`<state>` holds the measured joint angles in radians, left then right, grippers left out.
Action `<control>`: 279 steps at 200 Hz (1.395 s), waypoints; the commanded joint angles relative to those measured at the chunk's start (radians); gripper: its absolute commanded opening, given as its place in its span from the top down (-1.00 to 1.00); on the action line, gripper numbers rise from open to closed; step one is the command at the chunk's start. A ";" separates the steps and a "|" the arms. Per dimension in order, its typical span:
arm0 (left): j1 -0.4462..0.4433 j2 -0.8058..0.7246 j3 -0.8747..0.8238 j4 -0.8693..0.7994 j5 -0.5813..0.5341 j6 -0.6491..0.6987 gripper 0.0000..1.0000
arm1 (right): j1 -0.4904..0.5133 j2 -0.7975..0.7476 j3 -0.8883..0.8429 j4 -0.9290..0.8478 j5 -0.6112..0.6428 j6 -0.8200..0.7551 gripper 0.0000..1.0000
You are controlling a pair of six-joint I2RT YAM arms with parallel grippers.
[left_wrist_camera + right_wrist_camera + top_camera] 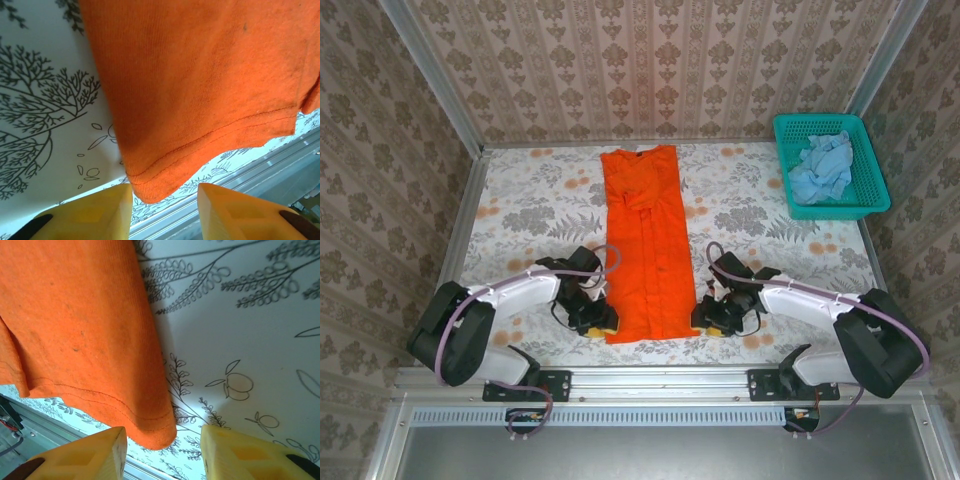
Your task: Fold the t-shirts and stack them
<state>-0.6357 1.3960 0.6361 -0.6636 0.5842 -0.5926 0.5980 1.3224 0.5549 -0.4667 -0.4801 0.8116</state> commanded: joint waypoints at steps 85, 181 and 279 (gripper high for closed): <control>-0.045 0.048 -0.008 -0.014 -0.035 -0.017 0.19 | 0.048 0.061 0.082 -0.005 0.035 -0.006 0.39; -0.047 0.062 -0.001 0.001 -0.113 -0.038 1.00 | 0.048 0.124 0.105 -0.100 0.073 -0.032 0.97; -0.062 -0.159 -0.043 -0.134 -0.052 -0.108 1.00 | 0.094 0.006 0.027 -0.115 -0.003 0.030 1.00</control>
<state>-0.6933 1.2587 0.6014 -0.7383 0.4911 -0.6655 0.6830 1.3613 0.5846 -0.5205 -0.4526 0.8078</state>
